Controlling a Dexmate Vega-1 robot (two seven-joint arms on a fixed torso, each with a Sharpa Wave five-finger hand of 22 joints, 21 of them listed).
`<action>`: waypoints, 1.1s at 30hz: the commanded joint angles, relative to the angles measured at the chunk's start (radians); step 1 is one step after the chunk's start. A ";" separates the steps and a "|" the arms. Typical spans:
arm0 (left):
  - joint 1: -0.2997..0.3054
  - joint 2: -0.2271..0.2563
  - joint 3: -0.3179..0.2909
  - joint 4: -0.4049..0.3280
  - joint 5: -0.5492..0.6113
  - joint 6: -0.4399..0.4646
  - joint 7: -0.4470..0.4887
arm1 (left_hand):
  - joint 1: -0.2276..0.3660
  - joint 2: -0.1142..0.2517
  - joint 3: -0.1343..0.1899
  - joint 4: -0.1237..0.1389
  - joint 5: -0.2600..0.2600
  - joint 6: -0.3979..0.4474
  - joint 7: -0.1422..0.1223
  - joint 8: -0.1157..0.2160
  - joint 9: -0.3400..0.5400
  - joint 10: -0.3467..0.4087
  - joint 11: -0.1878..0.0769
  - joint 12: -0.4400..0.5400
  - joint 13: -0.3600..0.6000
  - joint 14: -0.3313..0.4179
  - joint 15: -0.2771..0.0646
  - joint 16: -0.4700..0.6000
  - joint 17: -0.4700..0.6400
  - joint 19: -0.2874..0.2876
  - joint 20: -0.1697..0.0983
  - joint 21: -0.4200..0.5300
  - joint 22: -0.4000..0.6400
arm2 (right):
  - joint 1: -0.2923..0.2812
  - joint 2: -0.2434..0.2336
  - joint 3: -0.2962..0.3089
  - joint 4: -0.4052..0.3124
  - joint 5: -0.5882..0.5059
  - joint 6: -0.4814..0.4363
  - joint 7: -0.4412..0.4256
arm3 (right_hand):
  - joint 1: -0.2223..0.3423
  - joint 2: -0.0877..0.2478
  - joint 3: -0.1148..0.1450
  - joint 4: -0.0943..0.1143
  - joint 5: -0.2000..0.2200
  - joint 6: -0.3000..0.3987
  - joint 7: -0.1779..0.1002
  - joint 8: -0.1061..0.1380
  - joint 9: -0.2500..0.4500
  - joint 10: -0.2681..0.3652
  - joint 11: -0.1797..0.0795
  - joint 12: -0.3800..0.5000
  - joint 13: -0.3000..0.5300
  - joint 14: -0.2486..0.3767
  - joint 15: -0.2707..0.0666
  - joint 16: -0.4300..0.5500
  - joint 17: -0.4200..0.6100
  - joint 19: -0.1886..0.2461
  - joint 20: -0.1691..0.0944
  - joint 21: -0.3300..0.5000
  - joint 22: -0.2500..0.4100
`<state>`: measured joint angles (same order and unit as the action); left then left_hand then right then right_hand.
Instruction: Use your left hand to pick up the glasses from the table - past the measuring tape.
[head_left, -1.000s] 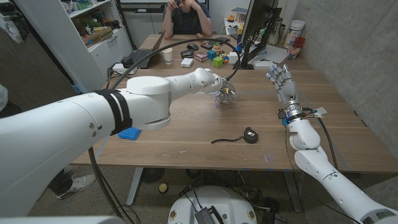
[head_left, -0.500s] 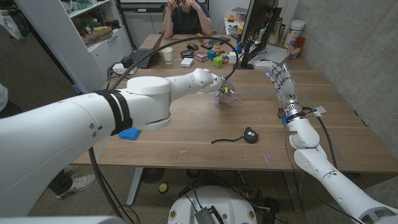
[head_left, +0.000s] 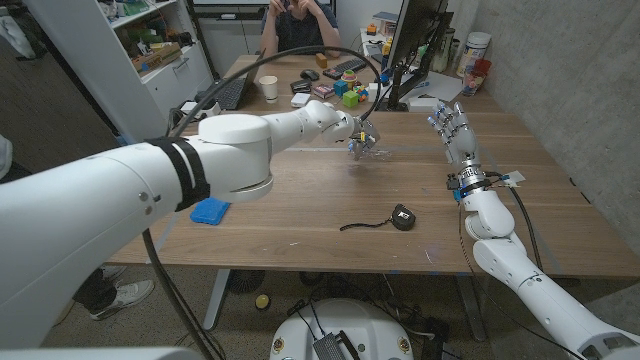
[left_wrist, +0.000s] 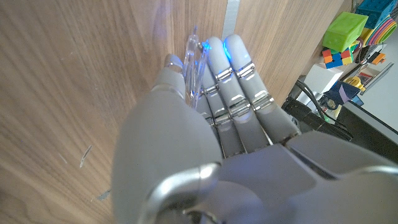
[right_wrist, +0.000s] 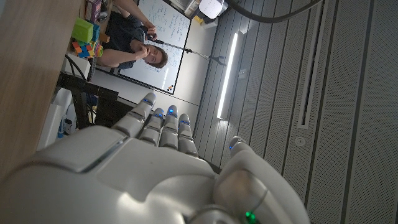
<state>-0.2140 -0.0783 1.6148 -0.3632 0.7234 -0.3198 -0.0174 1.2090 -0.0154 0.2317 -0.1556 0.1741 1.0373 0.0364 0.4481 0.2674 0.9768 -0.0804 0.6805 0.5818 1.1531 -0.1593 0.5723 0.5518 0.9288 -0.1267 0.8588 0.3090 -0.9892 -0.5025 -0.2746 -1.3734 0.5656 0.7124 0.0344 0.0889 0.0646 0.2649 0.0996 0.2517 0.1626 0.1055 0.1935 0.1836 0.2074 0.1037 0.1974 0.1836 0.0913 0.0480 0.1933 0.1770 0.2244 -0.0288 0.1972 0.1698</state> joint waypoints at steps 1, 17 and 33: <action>-0.019 0.019 -0.019 -0.010 -0.005 -0.061 0.017 | 0.127 0.120 0.008 -0.001 0.003 0.011 0.007 0.010 0.001 0.024 -0.015 -0.002 0.009 0.081 -0.071 -0.004 0.005 -0.001 -0.052 0.012 0.002 | -0.003 -0.002 0.002 -0.007 0.000 0.001 -0.003 | 0.006 -0.010 -0.002 -0.004 0.006 0.011 0.001 0.002 0.001 0.008 0.000 0.003 0.006 0.009 0.002 -0.001 0.003 -0.001 -0.004 -0.003 0.001; -0.029 0.099 -0.087 -0.124 -0.006 -0.102 0.009 | 0.127 0.116 0.013 -0.001 0.002 0.014 0.007 0.011 0.001 0.029 -0.015 -0.004 0.025 0.090 -0.071 -0.017 0.012 -0.011 -0.052 0.037 -0.002 | 0.003 -0.001 0.000 -0.005 0.001 -0.001 0.001 | 0.006 -0.010 -0.004 -0.005 0.008 0.011 0.001 0.002 0.001 0.009 0.001 0.002 0.006 0.009 0.002 -0.003 0.003 -0.003 -0.005 -0.004 0.001; -0.013 0.181 -0.170 -0.262 0.012 -0.081 -0.023 | 0.125 0.112 0.017 0.000 0.001 0.011 0.016 0.015 0.013 0.035 -0.015 -0.005 0.043 0.099 -0.071 -0.029 0.020 -0.021 -0.052 0.062 -0.008 | 0.007 -0.004 -0.001 -0.005 -0.001 0.002 0.007 | 0.006 -0.010 -0.005 -0.005 0.009 0.011 0.001 0.001 0.002 0.009 -0.001 0.001 0.006 0.009 0.002 -0.003 0.003 -0.003 -0.008 -0.004 0.001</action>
<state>-0.2375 0.0528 1.4962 -0.5430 0.7225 -0.4106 -0.0239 1.2090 -0.0154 0.2405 -0.1562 0.1708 1.0415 0.0416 0.4559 0.2733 0.9843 -0.0770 0.6754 0.6187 1.1608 -0.1520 0.5490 0.5679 0.9135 -0.1231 0.9137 0.3016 -0.9857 -0.5057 -0.2741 -1.3782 0.5654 0.7146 0.0392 0.0889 0.0647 0.2622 0.0969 0.2550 0.1625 0.1055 0.1935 0.1836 0.2073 0.1035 0.1974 0.1887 0.0912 0.0480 0.1933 0.1771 0.2205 -0.0323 0.1972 0.1697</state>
